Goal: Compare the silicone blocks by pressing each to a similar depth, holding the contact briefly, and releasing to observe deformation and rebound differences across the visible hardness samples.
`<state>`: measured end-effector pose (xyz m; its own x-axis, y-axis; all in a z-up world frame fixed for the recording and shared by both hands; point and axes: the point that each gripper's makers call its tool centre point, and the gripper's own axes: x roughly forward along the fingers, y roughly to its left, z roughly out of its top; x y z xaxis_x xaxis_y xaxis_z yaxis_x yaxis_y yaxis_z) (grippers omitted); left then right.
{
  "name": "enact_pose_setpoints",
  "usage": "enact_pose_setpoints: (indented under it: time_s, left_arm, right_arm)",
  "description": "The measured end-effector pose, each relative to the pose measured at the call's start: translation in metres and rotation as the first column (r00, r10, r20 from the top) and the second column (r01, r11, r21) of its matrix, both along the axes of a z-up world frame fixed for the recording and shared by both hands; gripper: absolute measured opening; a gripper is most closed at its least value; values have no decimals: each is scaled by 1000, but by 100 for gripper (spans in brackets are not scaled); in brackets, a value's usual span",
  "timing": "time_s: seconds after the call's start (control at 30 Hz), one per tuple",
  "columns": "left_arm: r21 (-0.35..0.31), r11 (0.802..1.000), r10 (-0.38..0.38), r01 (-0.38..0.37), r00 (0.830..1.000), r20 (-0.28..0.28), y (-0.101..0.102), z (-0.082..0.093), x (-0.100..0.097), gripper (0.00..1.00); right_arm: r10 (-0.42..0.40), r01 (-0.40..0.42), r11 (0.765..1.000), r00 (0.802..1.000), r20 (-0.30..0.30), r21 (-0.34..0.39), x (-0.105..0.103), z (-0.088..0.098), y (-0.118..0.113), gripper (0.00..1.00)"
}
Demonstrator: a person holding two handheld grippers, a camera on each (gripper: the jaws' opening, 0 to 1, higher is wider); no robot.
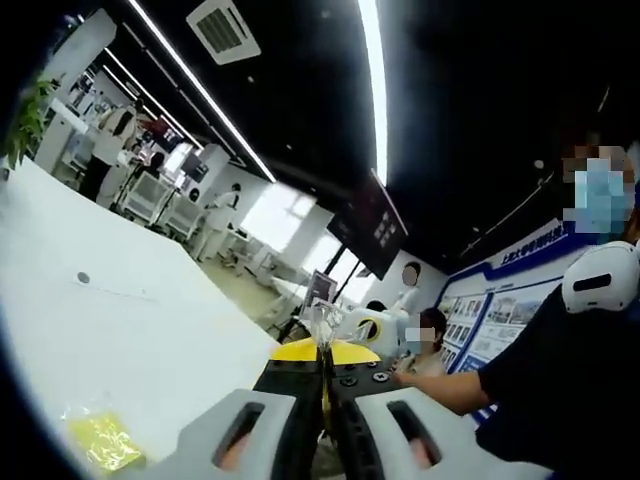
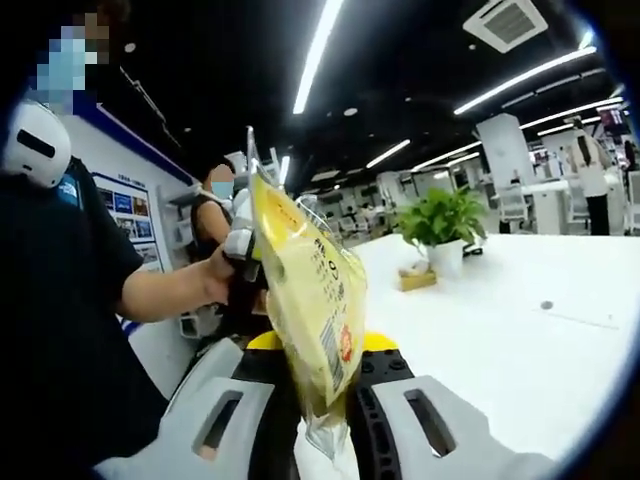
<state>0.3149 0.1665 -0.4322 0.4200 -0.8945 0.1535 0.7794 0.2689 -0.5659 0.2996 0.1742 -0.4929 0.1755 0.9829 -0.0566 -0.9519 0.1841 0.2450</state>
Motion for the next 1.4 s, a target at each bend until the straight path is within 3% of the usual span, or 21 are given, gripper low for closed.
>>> enact_pose_setpoints:
  time_s: [0.13, 0.17, 0.23, 0.33, 0.5, 0.63, 1.1, 1.17, 1.23, 1.27, 1.3, 1.4]
  left_arm:
    - [-7, 1000, -5, 5, 1000, -1, -4, 4, -1, 0]
    - [-13, 1000, -10, 10, 1000, -1, -4, 5, -1, 0]
    - [-28, 1000, -14, 13, 1000, -10, -6, 9, -1, 0]
    - [-41, 999, -27, 27, 1000, -5, -10, 13, -3, 0]
    - [-38, 998, -50, 49, 999, -10, -16, 12, -3, 0]
    - [-11, 998, -65, 65, 998, -6, -25, 5, -5, 0]
    - [-55, 997, -57, 54, 997, -54, -24, -3, 1, 0]
    - [-58, 997, -58, 55, 996, -64, -24, -5, 1, 0]
    - [-61, 997, -59, 55, 996, -67, -25, -7, 1, 0]
    - [-62, 997, -59, 54, 996, -70, -25, -8, 1, 0]
    - [-62, 997, -59, 55, 996, -71, -26, -8, 1, 0]
    - [-67, 996, -61, 56, 995, -82, -27, -12, 2, 0]
  right_arm:
    - [-13, 13, 1000, 1000, -4, 17, 2, 3, -4, 14]
    - [-22, 22, 999, 1000, 18, 26, 3, 5, -4, 15]
    - [-8, 10, 999, 999, -34, 52, 0, 7, -5, 17]
    - [-25, 23, 998, 999, 20, 66, 2, 10, -9, 19]
    - [-40, 41, 997, 999, -14, 59, 5, 8, -11, 26]
    - [-57, 58, 996, 998, -16, 65, 8, 8, -11, 39]
    - [-147, 146, 988, 989, 30, 42, 15, -5, -22, 67]
    - [-176, 174, 984, 984, 36, 44, 18, -8, -25, 75]
    - [-231, 228, 972, 972, 37, 60, 24, -7, -30, 92]
    - [-287, 285, 956, 958, 17, 64, 31, -7, -35, 96]
    - [-257, 255, 965, 966, 34, 61, 28, -7, -35, 96]
    - [-283, 281, 958, 959, 31, 59, 28, -8, -41, 96]
